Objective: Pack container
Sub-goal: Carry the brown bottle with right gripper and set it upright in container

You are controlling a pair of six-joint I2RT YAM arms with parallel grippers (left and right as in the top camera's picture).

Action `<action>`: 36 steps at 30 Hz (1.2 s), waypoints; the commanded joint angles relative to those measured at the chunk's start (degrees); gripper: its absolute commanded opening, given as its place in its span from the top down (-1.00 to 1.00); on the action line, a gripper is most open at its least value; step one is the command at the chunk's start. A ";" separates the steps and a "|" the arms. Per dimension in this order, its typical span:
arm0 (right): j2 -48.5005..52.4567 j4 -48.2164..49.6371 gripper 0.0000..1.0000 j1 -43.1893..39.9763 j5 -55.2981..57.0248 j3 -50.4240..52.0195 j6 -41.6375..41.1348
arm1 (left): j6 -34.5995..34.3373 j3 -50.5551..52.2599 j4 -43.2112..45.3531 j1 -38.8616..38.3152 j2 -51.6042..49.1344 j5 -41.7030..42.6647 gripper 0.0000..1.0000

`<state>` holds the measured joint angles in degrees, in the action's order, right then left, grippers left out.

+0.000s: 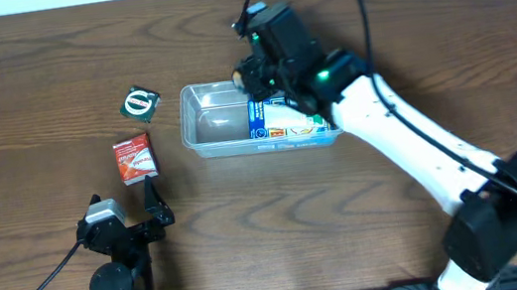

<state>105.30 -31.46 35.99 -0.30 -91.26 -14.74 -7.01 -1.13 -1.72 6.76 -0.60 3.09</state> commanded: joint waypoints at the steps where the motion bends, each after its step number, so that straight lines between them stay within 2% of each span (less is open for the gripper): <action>1: 2.03 0.39 0.56 1.46 0.50 -0.81 -3.23 | 0.96 0.90 -2.10 0.31 0.26 0.37 -0.96; 20: 10.88 1.49 0.56 2.34 0.50 -0.76 -6.67 | 0.96 0.90 -2.10 0.31 0.26 0.37 -0.96; 33: 12.22 1.68 0.58 2.49 2.67 -0.76 -6.69 | 0.96 0.90 -2.12 0.31 0.26 0.37 -0.96; 36: 12.22 1.68 0.46 2.69 2.67 -0.76 -6.69 | 0.96 0.90 -2.10 0.31 0.26 0.37 -0.96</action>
<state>117.38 -30.09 37.80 0.49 -91.24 -20.64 -7.01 -1.13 -1.72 6.74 -0.60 3.07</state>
